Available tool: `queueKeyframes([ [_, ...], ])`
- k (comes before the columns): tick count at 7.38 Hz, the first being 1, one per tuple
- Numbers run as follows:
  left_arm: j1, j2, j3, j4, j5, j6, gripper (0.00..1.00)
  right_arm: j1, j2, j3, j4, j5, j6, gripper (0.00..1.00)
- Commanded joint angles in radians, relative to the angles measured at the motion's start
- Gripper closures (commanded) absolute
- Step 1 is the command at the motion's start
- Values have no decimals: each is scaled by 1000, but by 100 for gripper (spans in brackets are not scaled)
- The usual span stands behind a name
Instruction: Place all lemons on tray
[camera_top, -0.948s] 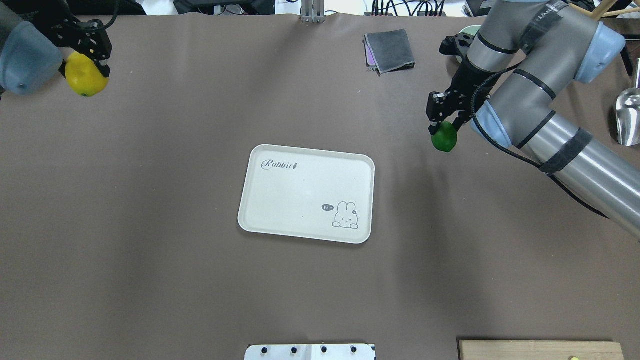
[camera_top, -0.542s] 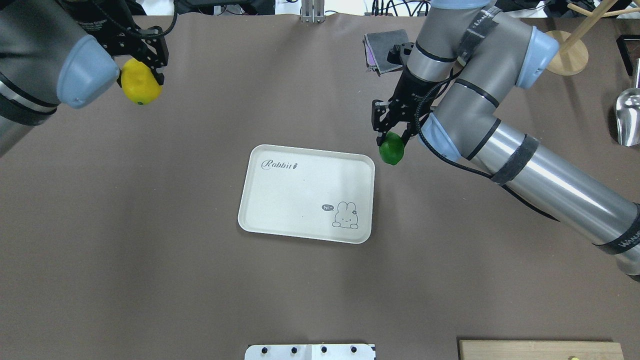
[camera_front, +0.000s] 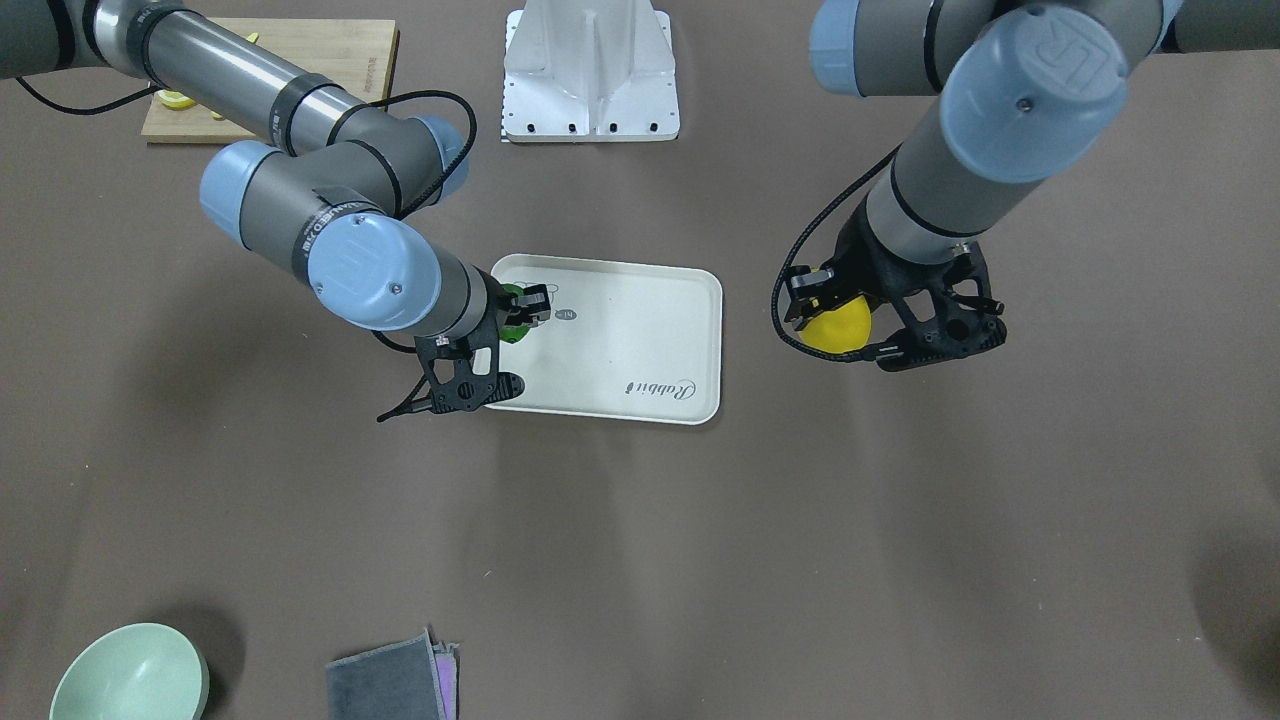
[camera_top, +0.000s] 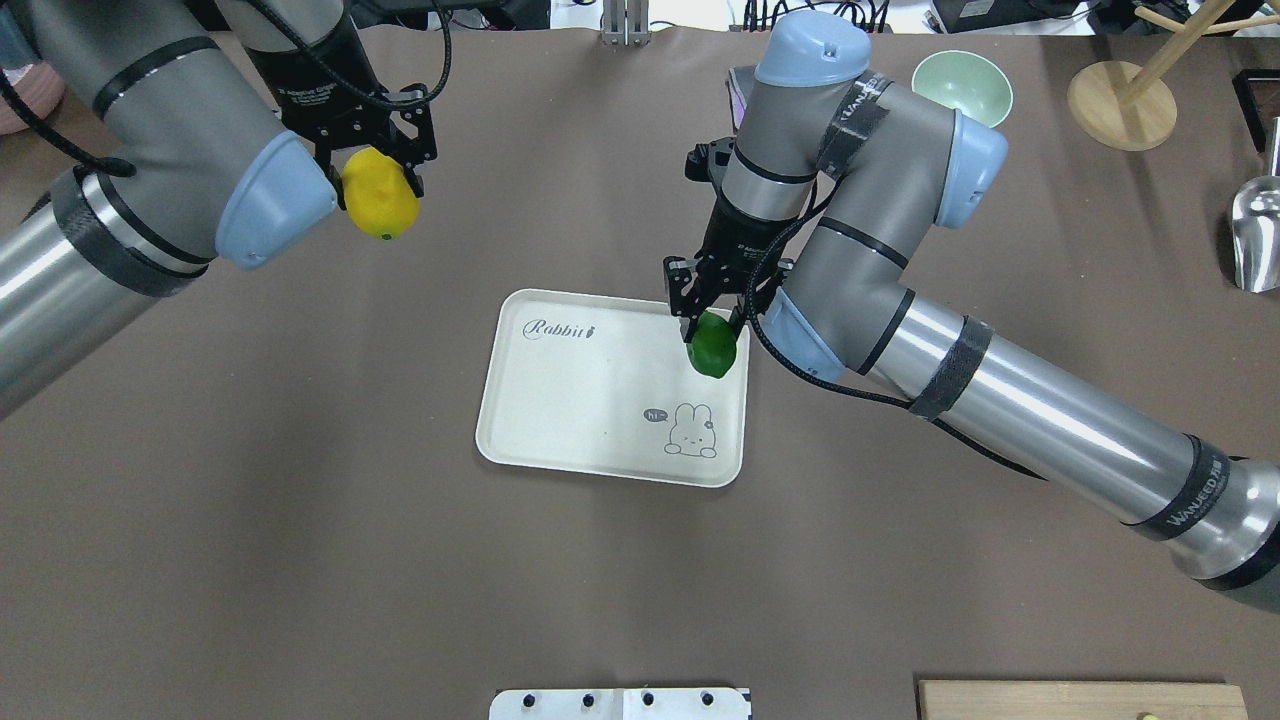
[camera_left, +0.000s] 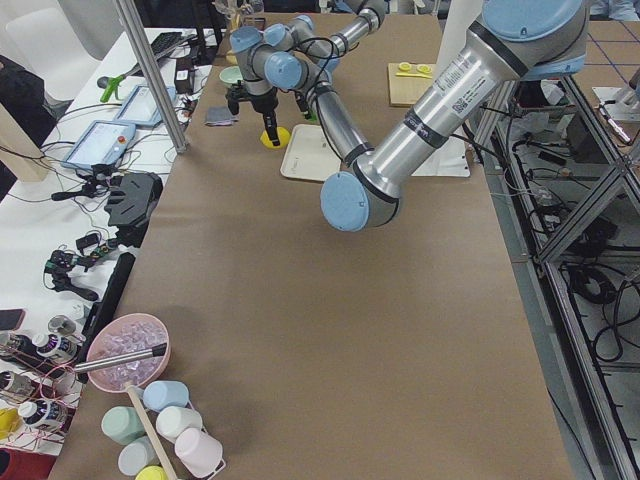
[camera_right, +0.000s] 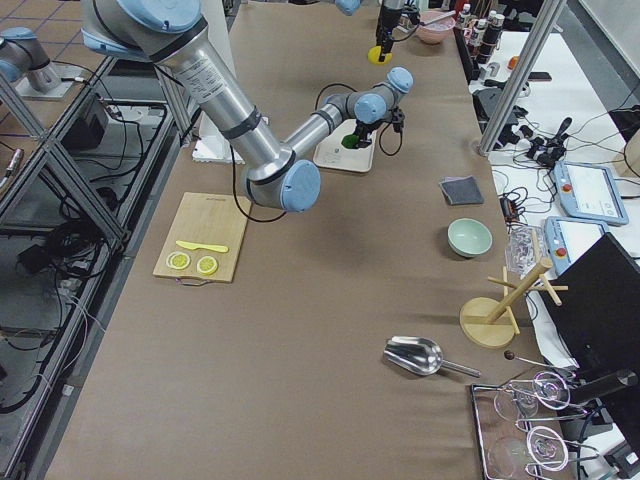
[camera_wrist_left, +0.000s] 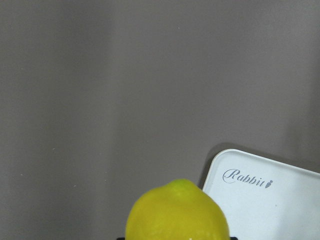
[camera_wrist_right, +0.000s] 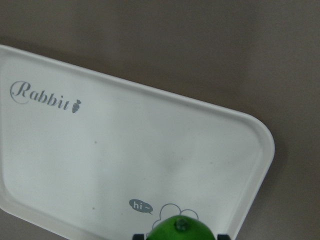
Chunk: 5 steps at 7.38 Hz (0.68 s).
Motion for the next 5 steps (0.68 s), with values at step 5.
queueKeyframes([
  [5, 46, -32, -7, -14, 10, -153, 100, 137, -43, -16, 25, 68, -57, 0],
])
